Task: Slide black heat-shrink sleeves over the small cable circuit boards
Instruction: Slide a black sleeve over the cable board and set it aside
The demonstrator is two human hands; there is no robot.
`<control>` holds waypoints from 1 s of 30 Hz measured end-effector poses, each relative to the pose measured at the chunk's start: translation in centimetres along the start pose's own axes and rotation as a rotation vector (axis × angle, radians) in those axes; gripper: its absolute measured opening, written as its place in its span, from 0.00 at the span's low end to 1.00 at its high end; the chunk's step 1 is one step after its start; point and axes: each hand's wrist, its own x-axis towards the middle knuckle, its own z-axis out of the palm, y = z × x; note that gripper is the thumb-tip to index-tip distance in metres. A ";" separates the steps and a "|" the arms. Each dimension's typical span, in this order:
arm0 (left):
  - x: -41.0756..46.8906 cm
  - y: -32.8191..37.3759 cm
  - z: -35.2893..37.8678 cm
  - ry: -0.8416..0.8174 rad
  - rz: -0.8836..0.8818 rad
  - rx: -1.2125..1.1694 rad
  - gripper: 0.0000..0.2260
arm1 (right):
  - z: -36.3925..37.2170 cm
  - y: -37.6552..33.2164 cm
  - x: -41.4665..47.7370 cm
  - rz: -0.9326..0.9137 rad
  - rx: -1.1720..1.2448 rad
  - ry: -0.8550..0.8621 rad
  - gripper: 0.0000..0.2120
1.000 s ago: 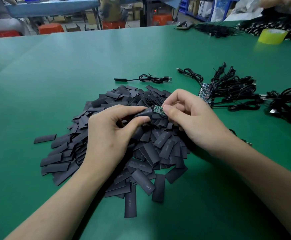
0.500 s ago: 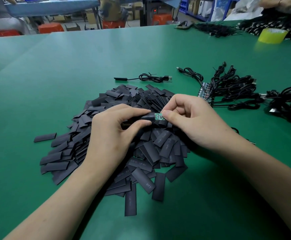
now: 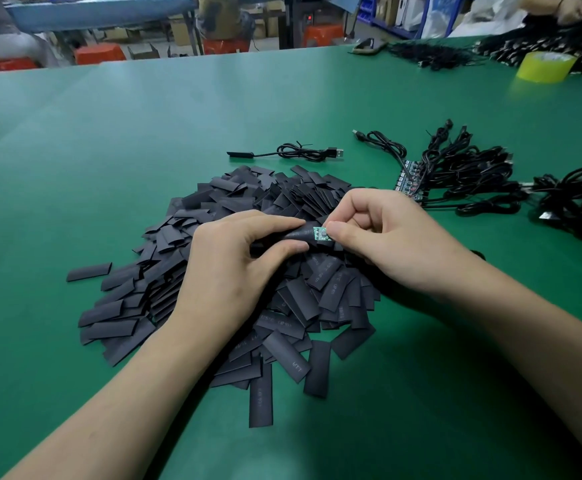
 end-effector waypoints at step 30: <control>0.2 0.0 0.3 -0.034 0.055 -0.061 0.08 | 0.2 -0.2 -0.3 -0.081 0.065 -0.057 0.03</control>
